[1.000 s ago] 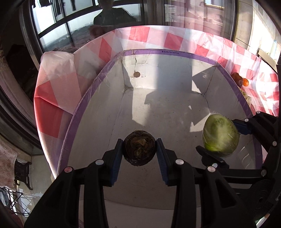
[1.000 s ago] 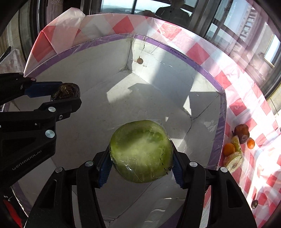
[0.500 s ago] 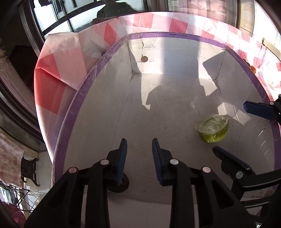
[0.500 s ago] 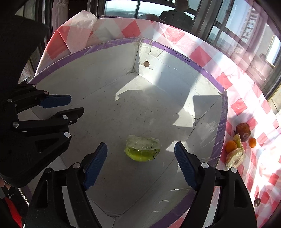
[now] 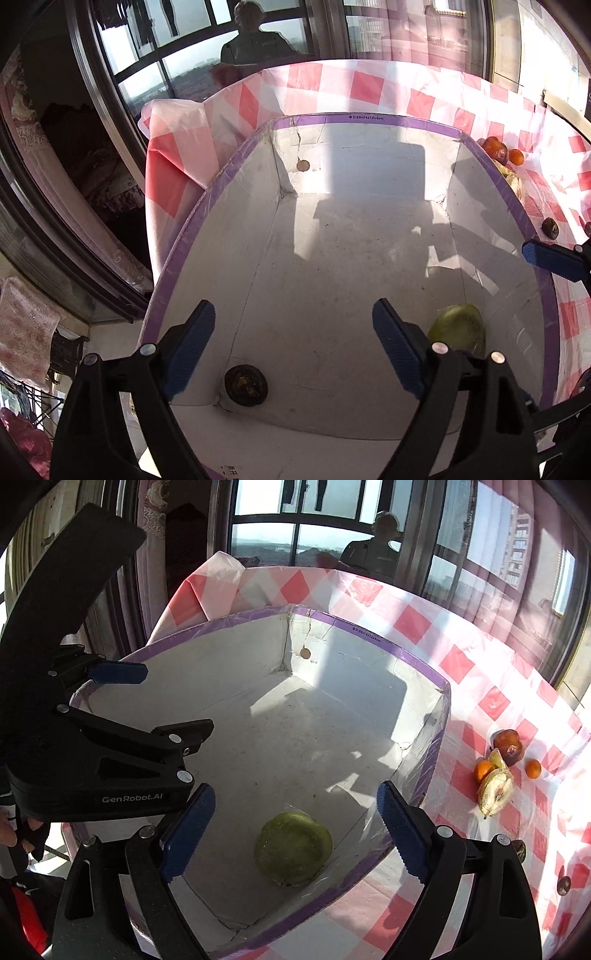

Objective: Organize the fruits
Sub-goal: 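Open the right tool to drop the melon half while the left tool drops the dark fruit into the box, then move both open tools back over the fruits on the table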

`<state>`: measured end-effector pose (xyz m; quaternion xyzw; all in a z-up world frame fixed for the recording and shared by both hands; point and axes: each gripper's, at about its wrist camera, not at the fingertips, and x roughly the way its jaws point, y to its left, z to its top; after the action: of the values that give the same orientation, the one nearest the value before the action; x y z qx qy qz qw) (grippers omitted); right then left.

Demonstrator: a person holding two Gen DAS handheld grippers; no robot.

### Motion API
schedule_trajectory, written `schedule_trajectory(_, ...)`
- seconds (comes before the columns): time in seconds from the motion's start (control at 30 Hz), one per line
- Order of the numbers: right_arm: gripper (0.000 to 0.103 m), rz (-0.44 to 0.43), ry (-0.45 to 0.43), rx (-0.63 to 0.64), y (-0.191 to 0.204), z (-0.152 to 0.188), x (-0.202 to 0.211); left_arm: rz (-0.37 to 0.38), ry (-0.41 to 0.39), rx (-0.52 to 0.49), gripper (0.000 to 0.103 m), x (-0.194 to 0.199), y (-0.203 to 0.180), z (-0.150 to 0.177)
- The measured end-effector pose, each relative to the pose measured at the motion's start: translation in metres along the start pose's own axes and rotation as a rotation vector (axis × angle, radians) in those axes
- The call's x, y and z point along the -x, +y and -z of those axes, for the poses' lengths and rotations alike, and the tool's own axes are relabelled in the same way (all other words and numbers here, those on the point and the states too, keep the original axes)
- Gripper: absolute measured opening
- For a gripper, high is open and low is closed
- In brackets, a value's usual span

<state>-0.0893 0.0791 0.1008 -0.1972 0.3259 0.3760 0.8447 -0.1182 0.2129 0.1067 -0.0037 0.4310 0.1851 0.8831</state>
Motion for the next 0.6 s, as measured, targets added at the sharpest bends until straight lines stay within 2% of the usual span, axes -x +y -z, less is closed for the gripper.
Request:
schedule_trajectory(0.07,0.086,-0.016,-0.059,-0.048,-0.017,0.006,0.017,0.019,-0.034,0.013,0.101,0.011,-0.008,-0.005)
schedule_trajectory(0.17,0.086,0.007,-0.139,-0.137,-0.047,0.023,0.041,0.032,-0.086,-0.01,0.101,0.029,-0.033,-0.014)
schedule_trajectory(0.27,0.086,0.011,-0.255,-0.307,-0.091,0.054,0.07,-0.033,-0.161,-0.084,0.101,0.047,-0.078,-0.019)
schedule_trajectory(0.33,0.089,0.037,-0.321,-0.425,-0.122,0.082,0.087,-0.021,-0.214,-0.154,0.101,0.06,-0.116,-0.018)
schedule_trajectory(0.37,0.095,0.068,-0.342,-0.482,-0.139,0.097,0.095,0.014,-0.239,-0.194,0.101,0.066,-0.137,-0.016)
schedule_trajectory(0.43,0.098,0.127,-0.354,-0.571,-0.171,0.127,0.103,0.123,-0.268,-0.252,0.101,0.074,-0.175,-0.01)
schedule_trajectory(0.53,0.098,0.249,-0.267,-0.651,-0.212,0.165,0.106,0.284,-0.276,-0.303,0.101,0.063,-0.232,-0.003)
schedule_trajectory(0.6,0.098,0.351,-0.215,-0.691,-0.235,0.188,0.107,0.364,-0.237,-0.307,0.101,0.041,-0.267,0.0)
